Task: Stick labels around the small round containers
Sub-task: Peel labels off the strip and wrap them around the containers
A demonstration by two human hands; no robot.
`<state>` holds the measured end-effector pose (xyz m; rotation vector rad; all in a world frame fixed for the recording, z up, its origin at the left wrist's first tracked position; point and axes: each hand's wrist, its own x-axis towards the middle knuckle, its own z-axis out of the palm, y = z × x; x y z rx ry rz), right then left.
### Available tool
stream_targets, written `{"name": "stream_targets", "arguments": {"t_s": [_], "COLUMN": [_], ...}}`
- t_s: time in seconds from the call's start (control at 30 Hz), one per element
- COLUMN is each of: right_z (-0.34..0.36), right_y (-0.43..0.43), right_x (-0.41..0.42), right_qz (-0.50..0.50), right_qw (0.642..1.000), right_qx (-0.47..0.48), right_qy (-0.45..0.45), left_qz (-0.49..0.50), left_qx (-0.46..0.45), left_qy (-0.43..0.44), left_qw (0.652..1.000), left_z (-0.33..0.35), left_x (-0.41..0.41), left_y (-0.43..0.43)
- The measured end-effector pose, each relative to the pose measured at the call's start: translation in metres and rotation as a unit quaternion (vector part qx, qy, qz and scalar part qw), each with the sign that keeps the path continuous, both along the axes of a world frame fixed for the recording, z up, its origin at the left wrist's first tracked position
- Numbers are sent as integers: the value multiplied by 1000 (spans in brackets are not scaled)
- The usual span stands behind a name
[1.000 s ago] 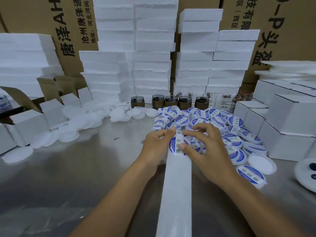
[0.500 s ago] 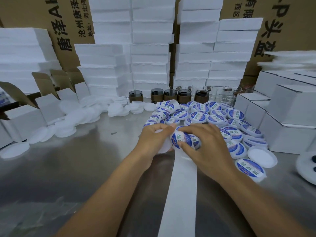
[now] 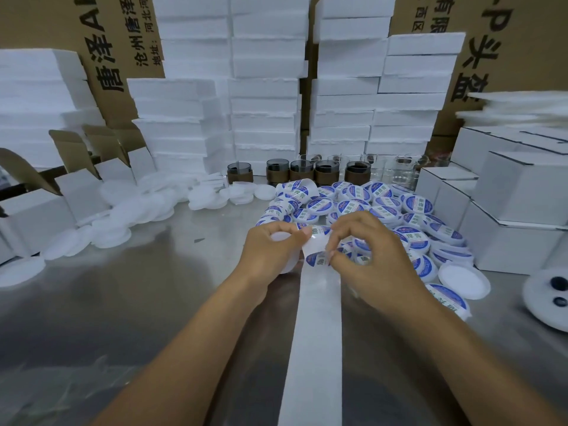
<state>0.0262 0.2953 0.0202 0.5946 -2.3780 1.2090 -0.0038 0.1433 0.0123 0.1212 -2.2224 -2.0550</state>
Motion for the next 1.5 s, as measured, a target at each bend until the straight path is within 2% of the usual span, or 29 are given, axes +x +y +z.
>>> {"name": "stream_targets", "arguments": {"t_s": [0.07,0.1,0.17,0.23,0.27,0.33,0.53,0.57,0.67,0.77,0.9,1.03,1.23,1.5], "right_z": [8,11,14,17,18,20,25,26,28,27,22,18,18,16], "right_y": [-1,0,3,6,7,5,2,3,1,-5,-11,-14,-16,-18], "right_x": [2,0,-4,-5,-5,-3,-1,1,5,12,17,15,15,14], "right_qz": [26,41,54,44,41,44,62,72,131,205,237,194,112,32], "right_qw": [979,948,861,794,777,767,774,772,766,786,822,853,879,891], "right_qx": [-188,-296,-473,-568,-588,-598,-580,-580,-569,-517,-434,-384,-369,-374], "right_qy": [-68,-107,-178,-213,-221,-229,-246,-251,-267,-270,-283,-293,-282,-256], "left_qz": [6,8,7,10,16,40,94,110,91,-36,-148,-159,-170,-176], "left_qx": [7,7,6,-13,-35,-95,-126,-105,101,282,368,409,418,431], "left_qy": [5,7,14,20,26,56,88,98,85,41,7,-4,-4,-6], "left_qw": [1000,1000,1000,1000,999,993,984,983,987,958,918,898,892,885], "left_z": [0,-1,-1,1,3,7,13,14,24,27,20,16,14,10], "left_x": [0,1,2,3,2,-1,0,0,3,11,16,14,12,8], "left_y": [0,0,0,0,0,-3,-20,-22,-20,-6,8,10,10,9]}}
